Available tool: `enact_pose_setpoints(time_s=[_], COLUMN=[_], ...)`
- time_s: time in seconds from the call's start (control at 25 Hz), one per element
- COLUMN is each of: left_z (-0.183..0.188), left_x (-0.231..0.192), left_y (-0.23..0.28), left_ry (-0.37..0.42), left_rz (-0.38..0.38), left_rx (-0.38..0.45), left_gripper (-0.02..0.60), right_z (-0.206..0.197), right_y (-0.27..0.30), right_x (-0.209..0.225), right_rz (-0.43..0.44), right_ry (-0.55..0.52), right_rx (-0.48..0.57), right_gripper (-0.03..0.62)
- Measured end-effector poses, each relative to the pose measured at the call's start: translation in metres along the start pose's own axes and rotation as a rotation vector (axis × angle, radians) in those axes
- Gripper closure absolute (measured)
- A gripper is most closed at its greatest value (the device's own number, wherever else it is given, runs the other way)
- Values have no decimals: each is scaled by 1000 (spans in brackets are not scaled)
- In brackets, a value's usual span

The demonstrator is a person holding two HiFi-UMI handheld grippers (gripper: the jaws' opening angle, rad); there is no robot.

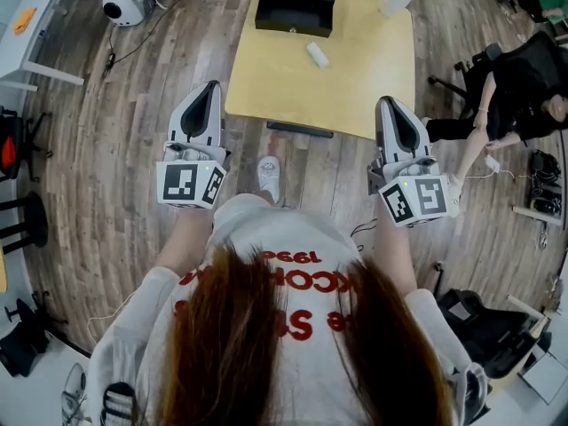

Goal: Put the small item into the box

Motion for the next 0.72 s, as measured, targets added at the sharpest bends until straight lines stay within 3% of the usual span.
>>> enact_pose_setpoints(time_s=[0.36, 0.72], left_z=[-19, -37], left_x=[-44, -56], left_y=[61, 86], left_ry=[-24, -59], left_rz=[-42, -55], left_rx=[8, -35], left_gripper=[574, 574], right_z=[-11, -19], right_y=[64, 76], right_x=[9, 21], right_rz=[-32, -76], right_ry=[-8, 15], right_rx=[-9, -62], right_gripper=[582, 582])
Point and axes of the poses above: the fingertips, and each gripper's own axes: y forward along the fingers, x to its right, z out of its top, the point moved 4 cm from there along -y, backward along the fingers, and after that the axes turned 13 degrees about x, right-handed, at the moved point
